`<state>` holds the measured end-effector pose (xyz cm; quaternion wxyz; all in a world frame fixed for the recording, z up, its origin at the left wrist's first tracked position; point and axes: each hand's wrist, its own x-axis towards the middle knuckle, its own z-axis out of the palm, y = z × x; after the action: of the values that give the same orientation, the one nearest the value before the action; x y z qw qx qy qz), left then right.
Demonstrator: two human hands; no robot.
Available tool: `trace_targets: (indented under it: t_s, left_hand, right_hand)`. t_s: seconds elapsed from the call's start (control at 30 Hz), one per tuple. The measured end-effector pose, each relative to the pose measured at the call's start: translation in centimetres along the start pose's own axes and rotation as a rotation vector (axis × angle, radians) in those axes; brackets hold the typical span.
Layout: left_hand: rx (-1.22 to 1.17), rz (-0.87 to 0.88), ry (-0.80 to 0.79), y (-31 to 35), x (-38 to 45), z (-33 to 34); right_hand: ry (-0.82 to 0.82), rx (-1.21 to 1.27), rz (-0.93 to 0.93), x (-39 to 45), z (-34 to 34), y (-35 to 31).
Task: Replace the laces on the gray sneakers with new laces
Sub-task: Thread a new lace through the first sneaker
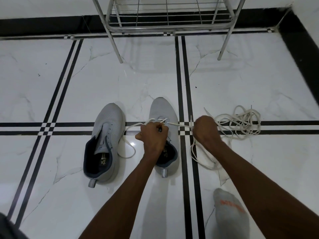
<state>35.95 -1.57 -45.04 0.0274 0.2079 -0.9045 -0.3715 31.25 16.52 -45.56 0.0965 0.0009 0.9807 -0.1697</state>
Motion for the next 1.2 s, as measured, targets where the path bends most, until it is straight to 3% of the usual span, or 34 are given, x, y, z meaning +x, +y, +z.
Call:
trace_targets:
  t_s: [0.07,0.13,0.23,0.47,0.53,0.63,0.7,0.9,1.0,1.2]
  left_hand:
    - [-0.002,0.004,-0.003,0.2,0.1,-0.1]
    - [-0.038,0.014,-0.038,0.0,0.3,0.0]
    - [-0.093,0.07,-0.078,-0.2,0.5,0.0]
    - [0.038,-0.007,0.027,-0.2,0.0,-0.8]
    - [0.029,-0.009,0.021,0.0,0.0,-0.8]
    - [-0.012,0.011,-0.003,-0.1,0.0,-0.5]
    - [-0.069,0.027,-0.038,-0.4,0.3,-0.5]
    - [-0.045,0.073,-0.038,-0.9,0.2,-0.7]
    - [-0.035,0.02,-0.048,-0.8,0.3,-0.2]
    - [-0.052,0.137,0.038,-0.4,0.6,-1.2]
  right_hand:
    - [0.056,-0.037,-0.001,-0.2,-0.4,0.8]
    - [0.055,0.179,-0.166,-0.4,-0.8,-1.1]
    - [-0.067,0.312,-0.33,-0.3,-0.1,-4.6]
    - [-0.022,0.003,-0.031,0.1,-0.4,-0.7]
    - [0.008,-0.051,-0.082,0.2,-0.7,-0.8]
    - [-0.009,0.134,-0.263,-0.5,-0.6,-4.1]
    - [-0.01,0.109,-0.296,-0.6,0.0,-5.5]
    - [-0.047,-0.02,-0.105,-0.5,-0.4,-1.6]
    - [-0.061,-0.066,-0.099,-0.5,-0.5,-1.6]
    - [-0.176,0.474,-0.135,-0.2,-2.4,-2.8]
